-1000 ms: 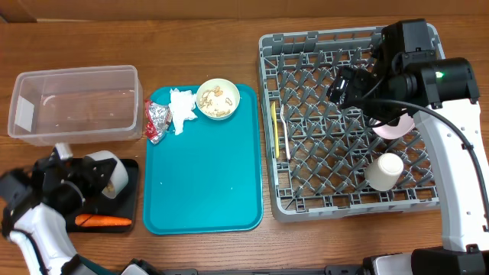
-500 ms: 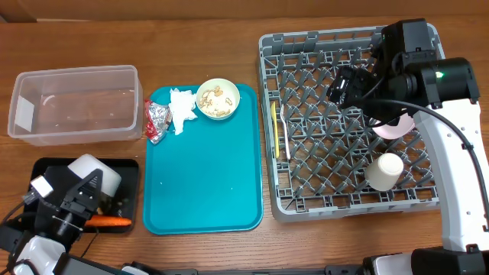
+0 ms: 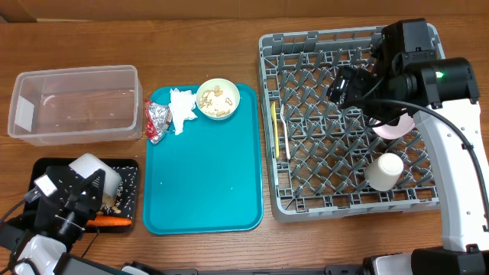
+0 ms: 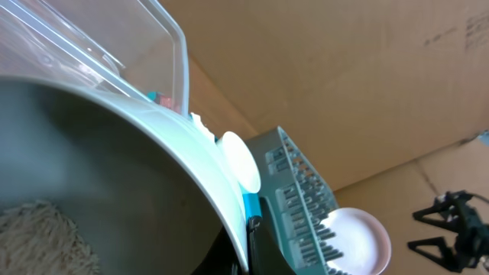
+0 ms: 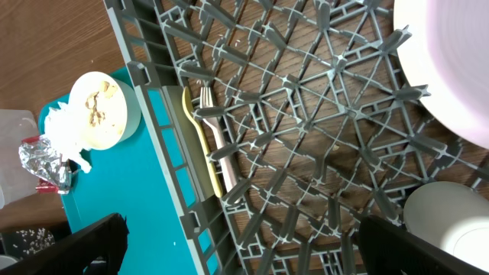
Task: Sort waste into correct bins and load items into the dishwasher rack
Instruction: 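Tip the bowl with the left gripper to pour food onto the black tray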
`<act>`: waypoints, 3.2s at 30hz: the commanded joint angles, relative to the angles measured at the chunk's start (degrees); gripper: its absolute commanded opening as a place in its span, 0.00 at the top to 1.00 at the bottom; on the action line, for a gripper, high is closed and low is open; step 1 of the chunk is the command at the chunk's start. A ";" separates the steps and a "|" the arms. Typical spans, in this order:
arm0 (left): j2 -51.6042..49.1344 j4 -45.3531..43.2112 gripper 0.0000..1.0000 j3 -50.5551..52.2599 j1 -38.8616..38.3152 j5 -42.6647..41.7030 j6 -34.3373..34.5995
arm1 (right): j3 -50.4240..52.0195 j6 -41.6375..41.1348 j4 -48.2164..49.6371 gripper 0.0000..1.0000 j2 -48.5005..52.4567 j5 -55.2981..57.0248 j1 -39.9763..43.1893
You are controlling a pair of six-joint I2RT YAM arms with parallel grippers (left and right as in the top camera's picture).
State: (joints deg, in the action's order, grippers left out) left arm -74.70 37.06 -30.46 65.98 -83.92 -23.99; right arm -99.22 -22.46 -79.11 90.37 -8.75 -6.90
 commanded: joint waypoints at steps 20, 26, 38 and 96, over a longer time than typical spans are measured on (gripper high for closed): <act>0.09 -0.52 0.96 0.79 -1.92 6.43 -8.33 | -0.98 -0.02 0.85 0.00 -0.63 0.09 -0.11; 0.11 -1.95 0.96 0.83 -2.25 -0.96 -6.43 | -0.96 0.00 0.76 0.00 -0.63 -0.31 -0.11; -0.22 -3.96 0.96 1.11 -3.67 -0.35 -11.72 | -0.98 -0.02 0.52 0.00 -0.63 -0.37 -0.11; 2.32 -0.63 0.96 0.52 -12.26 0.02 -3.08 | -0.98 -0.02 1.16 0.00 -0.63 -1.90 -0.11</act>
State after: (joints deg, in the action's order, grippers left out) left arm -74.59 34.61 -28.88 57.21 -80.53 -27.00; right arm -99.22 -22.46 -78.06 90.37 -10.26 -6.90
